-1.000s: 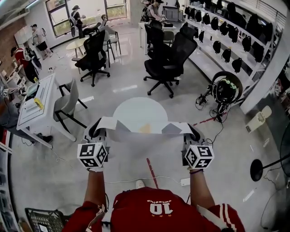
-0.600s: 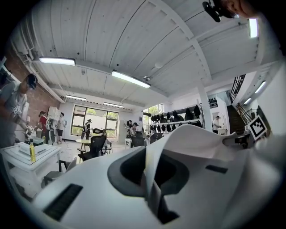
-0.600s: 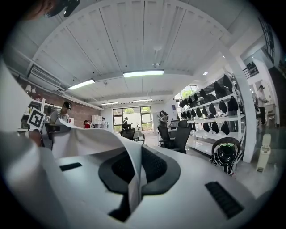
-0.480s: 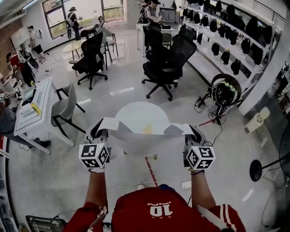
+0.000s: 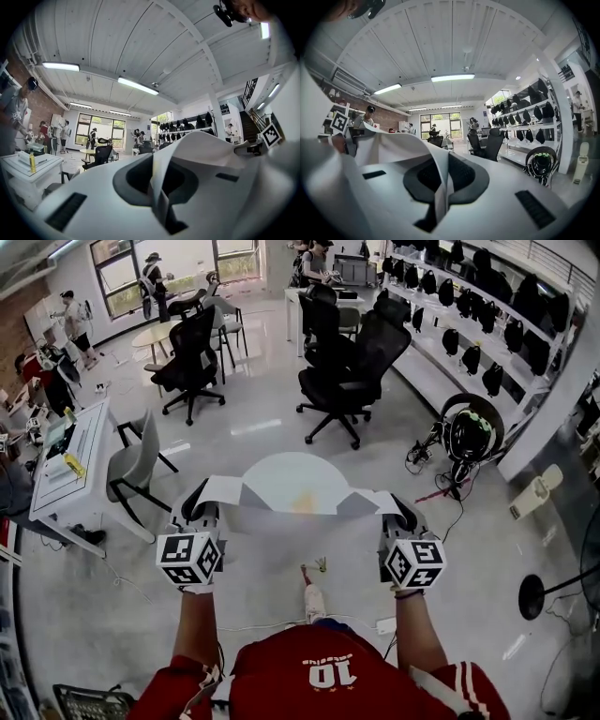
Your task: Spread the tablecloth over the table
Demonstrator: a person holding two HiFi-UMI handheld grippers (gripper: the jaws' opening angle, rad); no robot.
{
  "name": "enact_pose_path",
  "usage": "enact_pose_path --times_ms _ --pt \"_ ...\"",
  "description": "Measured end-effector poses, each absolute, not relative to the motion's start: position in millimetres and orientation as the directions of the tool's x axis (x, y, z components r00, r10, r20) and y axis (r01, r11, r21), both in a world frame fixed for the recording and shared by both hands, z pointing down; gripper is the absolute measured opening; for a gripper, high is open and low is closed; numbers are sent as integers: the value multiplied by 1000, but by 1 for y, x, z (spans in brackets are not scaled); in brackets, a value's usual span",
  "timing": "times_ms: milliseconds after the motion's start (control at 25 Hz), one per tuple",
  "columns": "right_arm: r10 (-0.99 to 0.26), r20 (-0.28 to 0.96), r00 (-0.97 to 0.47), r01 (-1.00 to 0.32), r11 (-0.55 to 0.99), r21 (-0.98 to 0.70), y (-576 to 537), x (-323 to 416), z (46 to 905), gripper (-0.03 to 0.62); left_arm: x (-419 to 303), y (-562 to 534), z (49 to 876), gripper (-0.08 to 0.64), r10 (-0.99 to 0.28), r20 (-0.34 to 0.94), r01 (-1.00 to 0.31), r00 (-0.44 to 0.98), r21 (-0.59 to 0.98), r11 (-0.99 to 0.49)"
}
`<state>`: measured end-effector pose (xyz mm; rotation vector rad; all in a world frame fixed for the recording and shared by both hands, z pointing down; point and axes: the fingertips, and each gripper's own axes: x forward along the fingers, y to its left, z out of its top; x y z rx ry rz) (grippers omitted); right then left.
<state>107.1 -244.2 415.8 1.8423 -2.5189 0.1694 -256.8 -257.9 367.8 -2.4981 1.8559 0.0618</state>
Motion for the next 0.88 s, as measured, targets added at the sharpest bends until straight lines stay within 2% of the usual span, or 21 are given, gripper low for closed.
enact_pose_path --times_ms 480,880 --pt "-935 72 -348 -934 340 -105 -326 115 416 18 -249 -326 368 9 -971 -28 -971 238 -18 -237" --pt "-929 33 -370 -926 365 -93 -413 130 400 17 -232 -409 343 9 -976 -70 -978 205 -56 -202"
